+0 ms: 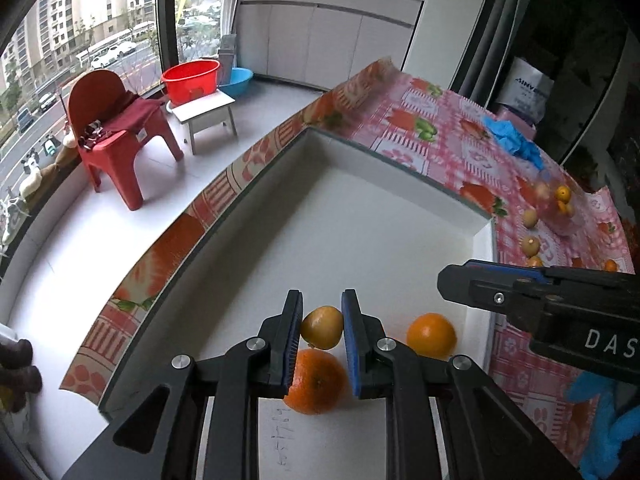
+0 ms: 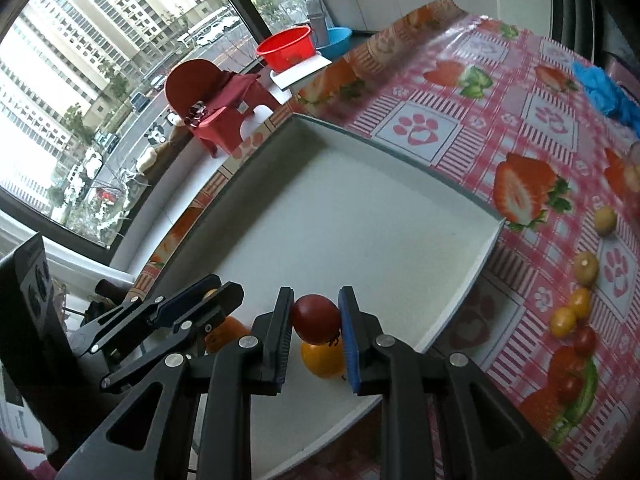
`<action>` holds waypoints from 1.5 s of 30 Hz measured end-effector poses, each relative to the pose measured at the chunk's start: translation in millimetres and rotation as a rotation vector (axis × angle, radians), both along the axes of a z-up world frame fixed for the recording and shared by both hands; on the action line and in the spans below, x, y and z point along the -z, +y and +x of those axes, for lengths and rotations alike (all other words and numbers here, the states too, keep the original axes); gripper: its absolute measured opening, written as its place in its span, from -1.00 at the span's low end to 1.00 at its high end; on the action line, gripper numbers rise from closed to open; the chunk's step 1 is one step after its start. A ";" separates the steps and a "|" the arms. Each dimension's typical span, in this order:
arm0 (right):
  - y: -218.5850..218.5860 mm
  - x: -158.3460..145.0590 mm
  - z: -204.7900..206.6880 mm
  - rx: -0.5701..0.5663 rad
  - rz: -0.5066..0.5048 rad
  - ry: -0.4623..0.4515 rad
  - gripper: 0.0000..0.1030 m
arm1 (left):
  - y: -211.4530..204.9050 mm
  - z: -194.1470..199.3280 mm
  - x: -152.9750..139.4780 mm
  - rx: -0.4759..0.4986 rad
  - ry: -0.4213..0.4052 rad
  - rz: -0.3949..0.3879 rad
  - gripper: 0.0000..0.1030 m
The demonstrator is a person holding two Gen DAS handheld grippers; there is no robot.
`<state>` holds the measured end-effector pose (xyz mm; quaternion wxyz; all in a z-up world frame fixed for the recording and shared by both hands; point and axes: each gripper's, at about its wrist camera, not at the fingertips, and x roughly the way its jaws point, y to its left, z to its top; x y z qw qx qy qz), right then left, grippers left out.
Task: Organize fruits
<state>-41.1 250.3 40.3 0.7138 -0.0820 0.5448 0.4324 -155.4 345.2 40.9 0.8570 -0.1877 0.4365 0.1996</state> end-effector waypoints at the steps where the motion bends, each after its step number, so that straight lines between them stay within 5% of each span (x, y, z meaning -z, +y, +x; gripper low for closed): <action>1: -0.1 1.8 1.8 0.003 0.001 0.009 -0.49 | -0.7 0.8 2.0 0.003 0.003 0.004 -0.59; 2: -0.4 3.8 3.3 0.007 0.001 0.018 -0.43 | -1.1 1.5 3.4 0.006 0.005 0.006 -0.59; 6: -4.2 4.3 5.4 0.027 0.007 0.021 0.32 | -3.6 4.6 6.9 0.017 0.017 0.022 -0.58; 8: -5.9 0.9 6.0 0.030 0.009 0.012 0.36 | -4.7 6.7 9.5 0.017 0.034 0.028 -0.45; 9: -7.6 -1.3 6.1 0.031 0.012 0.008 0.38 | -4.8 7.2 10.6 0.014 0.042 0.032 0.09; 11: -12.0 -6.2 7.1 0.039 0.017 -0.006 0.51 | -5.2 4.1 8.4 -0.018 0.019 0.050 0.72; 15: -26.5 -17.3 11.0 0.072 0.017 -0.044 0.65 | -9.0 3.1 1.3 -0.008 -0.005 0.048 0.73; 18: -44.7 -24.0 15.3 0.117 0.016 -0.083 0.99 | -15.7 5.6 -4.4 0.000 -0.010 0.067 0.73; 32: -174.7 -11.2 52.7 0.365 -0.023 -0.082 1.00 | -92.3 28.8 -28.6 0.164 -0.042 0.094 0.73; 40: -247.4 41.3 60.3 0.524 -0.268 -0.214 0.99 | -157.5 39.9 -14.4 0.294 -0.016 0.104 0.73; 45: -260.4 47.2 51.2 0.532 -0.225 -0.346 1.00 | -185.0 46.2 15.4 0.295 0.001 0.095 0.73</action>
